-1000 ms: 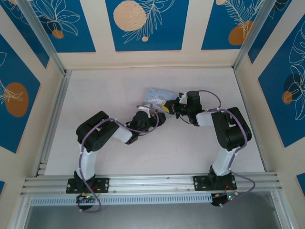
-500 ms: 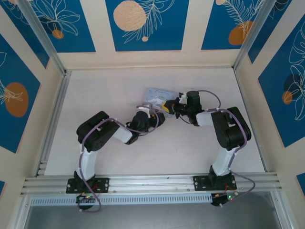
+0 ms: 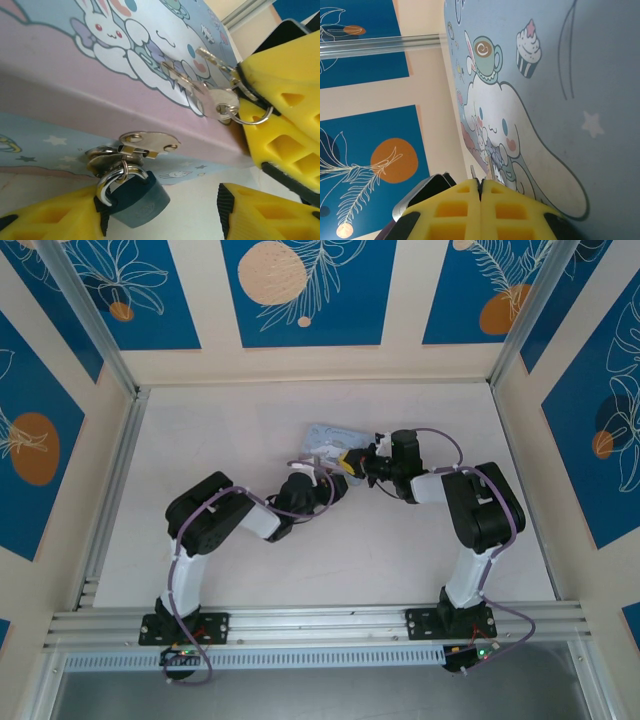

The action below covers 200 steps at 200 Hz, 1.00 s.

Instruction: Unlock a padlock with a key

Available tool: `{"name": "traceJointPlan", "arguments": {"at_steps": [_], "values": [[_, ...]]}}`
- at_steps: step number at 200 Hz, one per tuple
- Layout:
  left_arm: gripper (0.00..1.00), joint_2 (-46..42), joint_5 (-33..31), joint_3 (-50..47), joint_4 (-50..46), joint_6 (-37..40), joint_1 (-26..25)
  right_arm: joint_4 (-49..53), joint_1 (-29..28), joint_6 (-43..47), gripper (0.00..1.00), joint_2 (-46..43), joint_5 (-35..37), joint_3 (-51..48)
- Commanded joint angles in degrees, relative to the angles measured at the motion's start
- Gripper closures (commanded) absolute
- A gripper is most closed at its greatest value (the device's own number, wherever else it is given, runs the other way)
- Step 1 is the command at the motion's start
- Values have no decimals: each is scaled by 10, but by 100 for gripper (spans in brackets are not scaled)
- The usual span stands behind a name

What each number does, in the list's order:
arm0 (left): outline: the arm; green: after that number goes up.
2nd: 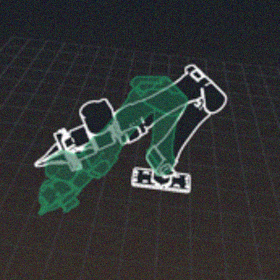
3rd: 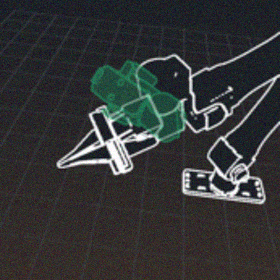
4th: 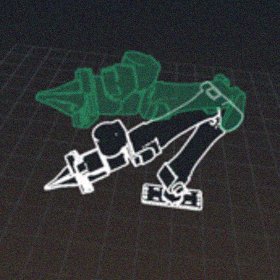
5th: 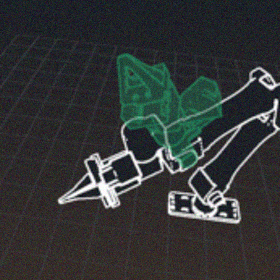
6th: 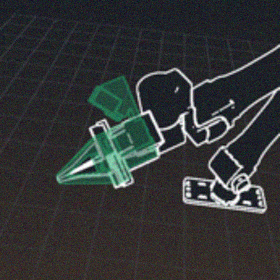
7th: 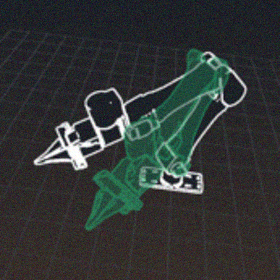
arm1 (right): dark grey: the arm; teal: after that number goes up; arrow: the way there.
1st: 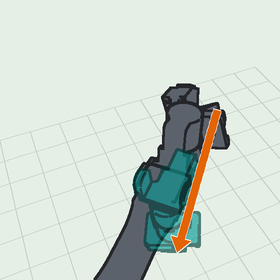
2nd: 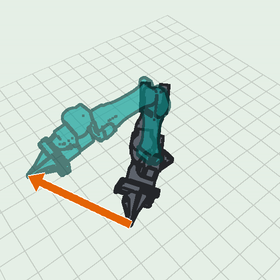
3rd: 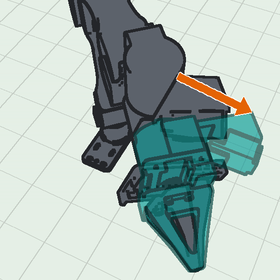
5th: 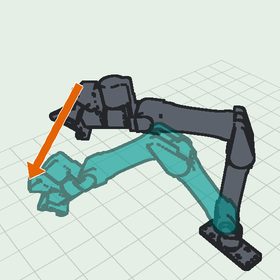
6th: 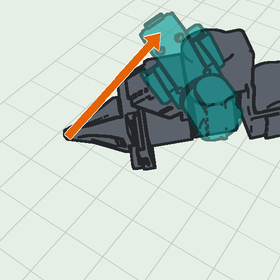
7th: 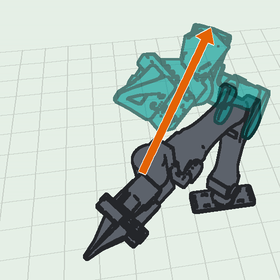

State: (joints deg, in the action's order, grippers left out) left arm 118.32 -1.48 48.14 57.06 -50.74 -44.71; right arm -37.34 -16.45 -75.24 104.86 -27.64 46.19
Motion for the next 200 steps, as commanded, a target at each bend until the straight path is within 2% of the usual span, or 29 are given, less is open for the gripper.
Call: {"name": "traceJointPlan", "arguments": {"at_steps": [1, 39, 87, 114, 153, 200], "values": [[35, 13, -10, -6, 35, -35, -4, 38, -3, -6, 100, 25, -1, -2], [29, 27, 0, -6, 60, -58, -7, 34, -2, -10, 100, 26, -3, -4], [36, 4, -10, -34, 88, -65, -17, 34, -1, -10, 100, 27, -3, -2], [36, -16, -18, -43, 70, -53, -21, 34, -1, -10, 100, 28, -2, -2], [35, 6, -26, -30, 61, -54, -21, 32, -1, -10, 100, 28, -3, -5], [37, 23, -46, -5, 8, -33, -19, 32, -1, -11, 100, 28, -3, -5]]}}
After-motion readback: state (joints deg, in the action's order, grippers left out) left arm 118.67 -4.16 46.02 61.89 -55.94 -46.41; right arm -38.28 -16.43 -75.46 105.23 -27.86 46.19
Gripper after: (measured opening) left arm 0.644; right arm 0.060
